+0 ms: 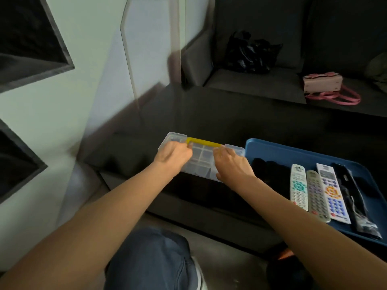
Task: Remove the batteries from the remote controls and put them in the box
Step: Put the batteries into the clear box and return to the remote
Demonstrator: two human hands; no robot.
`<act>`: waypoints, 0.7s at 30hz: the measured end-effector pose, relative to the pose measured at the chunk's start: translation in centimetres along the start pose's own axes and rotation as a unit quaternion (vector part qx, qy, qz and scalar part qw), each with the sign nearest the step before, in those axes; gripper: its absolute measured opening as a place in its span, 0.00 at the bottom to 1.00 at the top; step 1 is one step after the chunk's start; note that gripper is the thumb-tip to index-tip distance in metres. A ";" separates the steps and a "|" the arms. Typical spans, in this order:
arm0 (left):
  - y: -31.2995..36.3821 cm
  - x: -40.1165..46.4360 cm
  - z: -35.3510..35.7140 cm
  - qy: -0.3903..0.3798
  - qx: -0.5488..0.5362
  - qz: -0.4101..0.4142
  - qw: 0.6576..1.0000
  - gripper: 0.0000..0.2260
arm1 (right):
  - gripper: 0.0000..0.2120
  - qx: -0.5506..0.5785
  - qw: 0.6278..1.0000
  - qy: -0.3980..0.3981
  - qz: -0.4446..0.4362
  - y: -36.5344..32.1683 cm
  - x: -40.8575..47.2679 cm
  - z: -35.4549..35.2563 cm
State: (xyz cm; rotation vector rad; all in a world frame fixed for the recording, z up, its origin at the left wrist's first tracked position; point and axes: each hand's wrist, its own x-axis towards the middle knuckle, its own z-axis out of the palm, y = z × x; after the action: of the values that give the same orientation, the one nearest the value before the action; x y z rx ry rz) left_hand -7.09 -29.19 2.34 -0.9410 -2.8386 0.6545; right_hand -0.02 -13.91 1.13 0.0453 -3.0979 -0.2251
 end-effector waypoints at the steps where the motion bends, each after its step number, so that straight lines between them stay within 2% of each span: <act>1: 0.1 0.1 0.1 0.004 0.012 -0.009 1.000 0.31 | 0.30 -0.017 1.000 0.001 -0.003 -0.1 0.1 0.2; 4: -0.2 0.4 0.1 -0.004 0.024 -0.016 1.000 0.32 | 0.29 -0.047 0.999 0.001 -0.009 -0.3 0.4 0.8; 7: -0.6 0.9 0.3 -0.036 0.075 0.036 0.996 0.20 | 0.29 -0.056 0.998 0.000 -0.014 -0.5 0.5 1.0; 8: -0.6 0.9 0.0 -0.038 0.068 0.041 0.996 0.19 | 0.30 -0.058 0.998 -0.001 -0.016 -0.4 0.5 1.0; 9: -0.6 0.7 -0.4 -0.044 0.039 0.031 0.998 0.20 | 0.30 -0.060 0.998 -0.003 -0.018 -0.4 0.5 1.0; 11: -0.6 0.6 -1.0 -0.053 0.048 0.036 0.997 0.26 | 0.32 -0.065 0.997 -0.013 -0.029 -0.2 0.5 0.9; 14: -0.9 0.5 -1.8 -0.054 0.019 0.033 0.998 0.25 | 0.32 -0.073 0.996 -0.013 -0.041 0.2 0.7 0.5; 19: -1.2 0.5 -2.6 -0.032 0.016 0.036 0.999 0.13 | 0.33 -0.071 0.996 -0.027 -0.049 0.3 0.8 -0.2; 21: -1.5 0.2 -3.4 -0.036 0.023 0.045 0.998 0.12 | 0.34 -0.065 0.997 -0.027 -0.045 0.0 0.5 -0.2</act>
State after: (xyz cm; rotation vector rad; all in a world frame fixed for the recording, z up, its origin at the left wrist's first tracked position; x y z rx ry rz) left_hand -7.41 -28.89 6.03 -1.0644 -2.8434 0.7759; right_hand -0.55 -13.92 1.33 0.1774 -3.1299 -0.4370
